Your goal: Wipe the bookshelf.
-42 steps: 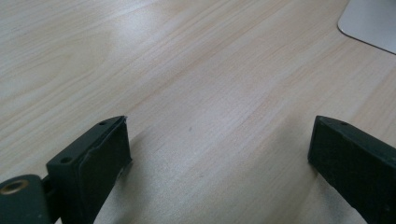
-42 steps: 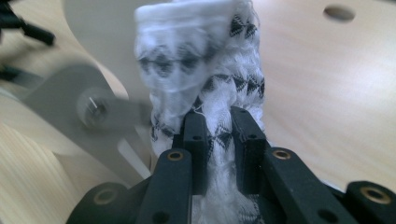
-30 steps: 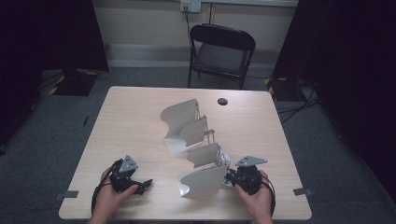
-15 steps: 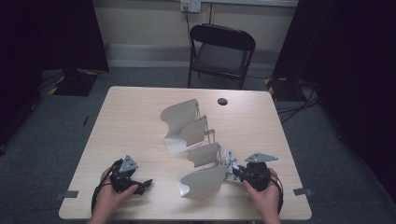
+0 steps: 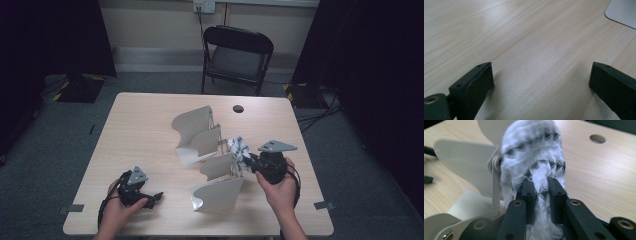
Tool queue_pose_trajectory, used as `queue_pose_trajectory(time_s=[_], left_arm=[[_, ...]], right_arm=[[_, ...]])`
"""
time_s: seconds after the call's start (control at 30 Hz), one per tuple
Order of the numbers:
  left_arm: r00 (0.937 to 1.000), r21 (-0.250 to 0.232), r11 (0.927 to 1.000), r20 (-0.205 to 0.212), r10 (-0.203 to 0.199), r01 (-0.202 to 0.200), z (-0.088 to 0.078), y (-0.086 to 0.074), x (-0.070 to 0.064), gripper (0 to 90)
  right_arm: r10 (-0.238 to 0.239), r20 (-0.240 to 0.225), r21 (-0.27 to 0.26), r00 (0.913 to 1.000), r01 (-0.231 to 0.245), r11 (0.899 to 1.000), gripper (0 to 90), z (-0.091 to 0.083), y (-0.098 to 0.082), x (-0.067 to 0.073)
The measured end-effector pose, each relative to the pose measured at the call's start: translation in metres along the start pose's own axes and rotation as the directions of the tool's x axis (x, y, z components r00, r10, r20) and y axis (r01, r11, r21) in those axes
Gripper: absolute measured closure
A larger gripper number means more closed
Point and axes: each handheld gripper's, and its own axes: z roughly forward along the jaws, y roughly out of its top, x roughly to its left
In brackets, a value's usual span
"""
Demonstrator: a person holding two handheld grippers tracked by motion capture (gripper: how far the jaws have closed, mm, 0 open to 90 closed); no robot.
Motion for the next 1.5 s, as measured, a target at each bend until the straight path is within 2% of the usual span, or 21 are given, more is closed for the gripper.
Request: queue_pose_trajectory(time_s=[0.13,0.3,0.53,0.63,0.77,0.87,0.9,0.97,1.03,1.13,1.2,1.3,1.4,1.5], left_arm=[[1.0,0.0,1.0,0.0,0.0,0.0,0.0,0.0,0.0,5.3],[1.0,0.0,1.0,0.0,0.0,0.0,0.0,0.0,0.0,5.3],[1.0,0.003,1.0,-0.002,0.004,-0.004,0.0,0.0,0.0,5.2],[1.0,0.003,1.0,-0.003,0.004,-0.004,0.0,0.0,0.0,5.3],[1.0,0.003,1.0,-0.002,0.004,-0.004,0.0,0.0,0.0,5.3],[1.0,0.003,1.0,-0.002,0.005,-0.005,0.0,0.0,0.0,5.3],[1.0,0.003,1.0,-0.002,0.004,-0.004,0.0,0.0,0.0,5.3],[1.0,0.004,1.0,0.004,0.001,-0.002,0.0,0.0,0.001,5.2],[1.0,-0.002,1.0,0.005,-0.006,0.006,0.001,0.0,0.0,5.2],[1.0,-0.002,1.0,0.006,-0.006,0.006,0.001,0.0,0.0,5.2],[1.0,-0.002,1.0,0.006,-0.006,0.006,0.001,0.0,0.0,5.2],[1.0,0.0,1.0,0.006,-0.005,0.005,0.001,0.0,0.0,5.2],[1.0,0.0,1.0,0.003,-0.004,0.004,0.001,0.0,0.0,5.2],[1.0,0.0,1.0,0.002,-0.004,0.004,0.001,0.0,0.0,5.2]], right_arm=[[0.012,-0.007,0.039,0.9999,-0.011,0.999,77.9,0.014,-0.016,0.001],[0.033,-0.02,0.069,0.9992,-0.032,0.997,77.9,0.023,-0.035,-0.001],[0.021,-0.025,0.138,0.9995,-0.017,0.99,77.2,0.036,-0.062,0.002],[0.028,-0.009,0.14,0.9996,-0.026,0.99,76.9,0.036,-0.067,-0.001],[0.043,0.043,0.144,0.9981,-0.049,0.988,76.3,0.035,-0.066,-0.011],[0.099,0.072,0.111,0.9925,-0.107,0.988,74.3,0.033,-0.063,-0.026],[0.098,0.083,0.109,0.9918,-0.106,0.988,73.6,0.033,-0.062,-0.03],[0.127,0.104,0.103,0.9864,-0.138,0.985,70.2,0.035,-0.062,-0.039],[0.166,0.103,0.093,0.9807,-0.176,0.98,62.4,0.037,-0.063,-0.048],[0.145,0.111,0.103,0.9831,-0.157,0.982,58.2,0.037,-0.065,-0.05],[0.161,0.089,0.082,0.9829,-0.168,0.982,55.1,0.031,-0.067,-0.05],[0.134,0.082,0.1,0.9875,-0.142,0.985,54.3,0.022,-0.075,-0.049],[0.138,0.067,0.111,0.9882,-0.145,0.983,52.2,0.016,-0.087,-0.046],[0.14,0.022,0.133,0.9899,-0.141,0.981,51.8,0.014,-0.1,-0.039]])
